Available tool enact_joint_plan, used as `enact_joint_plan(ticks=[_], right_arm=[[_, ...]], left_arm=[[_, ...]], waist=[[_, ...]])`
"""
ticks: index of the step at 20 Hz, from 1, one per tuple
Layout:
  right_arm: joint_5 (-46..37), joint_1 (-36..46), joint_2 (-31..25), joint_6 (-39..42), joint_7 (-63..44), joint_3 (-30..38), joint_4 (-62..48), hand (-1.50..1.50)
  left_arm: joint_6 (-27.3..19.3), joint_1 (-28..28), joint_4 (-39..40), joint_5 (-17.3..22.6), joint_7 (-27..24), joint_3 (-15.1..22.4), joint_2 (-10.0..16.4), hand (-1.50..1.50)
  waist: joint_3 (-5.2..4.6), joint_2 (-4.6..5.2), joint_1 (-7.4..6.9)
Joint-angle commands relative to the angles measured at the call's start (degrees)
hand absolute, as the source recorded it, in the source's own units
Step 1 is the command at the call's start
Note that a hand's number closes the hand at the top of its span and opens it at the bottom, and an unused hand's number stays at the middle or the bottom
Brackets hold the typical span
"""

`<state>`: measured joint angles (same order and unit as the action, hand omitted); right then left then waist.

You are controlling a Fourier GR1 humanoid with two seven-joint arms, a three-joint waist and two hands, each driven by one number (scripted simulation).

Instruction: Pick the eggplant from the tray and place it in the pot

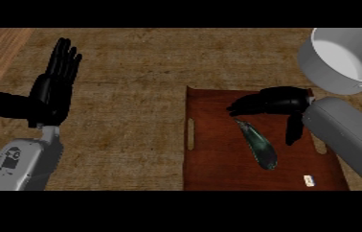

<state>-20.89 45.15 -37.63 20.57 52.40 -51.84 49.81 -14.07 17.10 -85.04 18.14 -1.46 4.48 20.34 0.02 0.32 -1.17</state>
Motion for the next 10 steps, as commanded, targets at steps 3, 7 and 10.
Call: enact_joint_plan(ticks=[3, 7, 10], right_arm=[[-3.4, -1.4, 5.9, 2.1, 5.2, -1.3, -6.3, -1.5], [-3.3, -1.6, 6.0, 3.4, 5.6, 0.0, -5.2, -1.5], [-5.9, -2.0, 9.7, -0.4, 7.2, -1.0, -10.6, -1.5]], left_arm=[[-0.6, 2.2, 0.5, -1.3, 1.4, -1.0, -0.4, 0.0], [-0.5, -1.0, -1.7, -2.0, 1.9, -0.4, -1.4, 0.0], [1.7, -1.0, 1.5, -1.1, -1.0, -2.7, -1.2, 0.0]], waist=[[0.02, -0.01, 0.25], [-0.01, -0.25, 0.62], [0.0, 0.03, 0.26]])
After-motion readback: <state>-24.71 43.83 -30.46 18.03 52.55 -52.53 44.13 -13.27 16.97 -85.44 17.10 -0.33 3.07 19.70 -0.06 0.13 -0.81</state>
